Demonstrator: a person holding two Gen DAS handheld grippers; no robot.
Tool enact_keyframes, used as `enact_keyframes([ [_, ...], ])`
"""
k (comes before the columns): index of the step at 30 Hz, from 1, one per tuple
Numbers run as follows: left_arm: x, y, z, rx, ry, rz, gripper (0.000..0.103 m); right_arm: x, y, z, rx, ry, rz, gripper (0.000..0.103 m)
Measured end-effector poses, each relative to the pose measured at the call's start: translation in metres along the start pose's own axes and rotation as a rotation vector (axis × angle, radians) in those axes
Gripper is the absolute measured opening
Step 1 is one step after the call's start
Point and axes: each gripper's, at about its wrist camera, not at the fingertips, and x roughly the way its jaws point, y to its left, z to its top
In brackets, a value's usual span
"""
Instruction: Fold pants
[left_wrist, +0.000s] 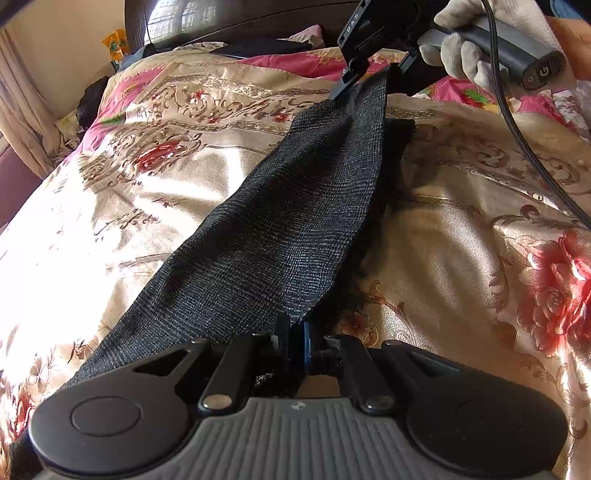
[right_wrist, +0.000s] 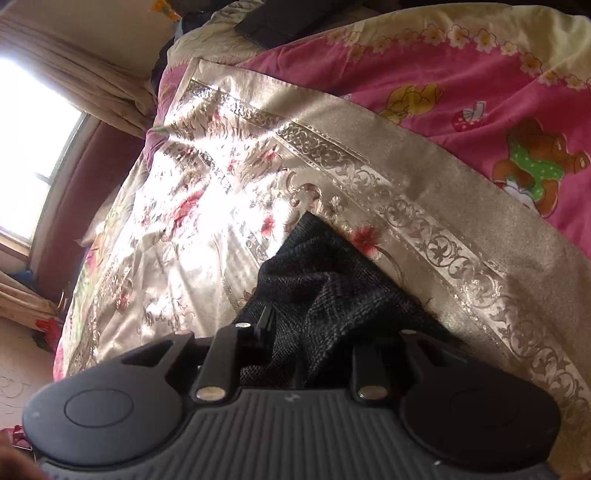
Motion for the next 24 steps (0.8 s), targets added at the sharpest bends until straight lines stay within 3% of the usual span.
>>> enact_keyframes([
  [1, -0.001, 0.0, -0.001, -0.005, -0.002, 0.001, 0.021, -0.001, -0.001, 0.002, 0.029, -0.009, 0.028, 0.024],
  [3, -0.003, -0.001, -0.003, -0.006, -0.009, 0.005, 0.021, -0.014, 0.001, 0.003, 0.058, -0.076, 0.08, 0.012],
  [6, -0.002, -0.003, -0.005, -0.004, -0.012, 0.005, 0.022, -0.044, 0.018, -0.007, -0.064, -0.223, 0.171, 0.008],
  [9, 0.002, -0.003, -0.005, -0.001, 0.001, 0.0, 0.022, -0.033, 0.016, -0.013, -0.109, -0.203, 0.07, 0.008],
  [12, -0.002, -0.004, -0.005, 0.013, -0.008, 0.001, 0.022, -0.009, 0.007, -0.017, -0.211, -0.133, -0.202, 0.017],
  [15, -0.007, -0.003, -0.006, 0.008, -0.01, -0.009, 0.022, -0.006, -0.005, -0.016, -0.183, -0.109, -0.231, 0.021],
  [17, -0.011, -0.002, -0.006, 0.006, -0.012, -0.008, 0.022, -0.011, -0.004, -0.016, -0.221, -0.131, -0.301, 0.025],
  [21, -0.027, 0.003, -0.006, -0.02, -0.051, 0.005, 0.022, -0.026, 0.013, -0.018, -0.35, -0.237, -0.415, 0.025],
  [24, -0.037, 0.011, -0.007, -0.055, -0.089, 0.034, 0.023, -0.033, 0.039, -0.027, -0.481, -0.262, -0.35, 0.025],
])
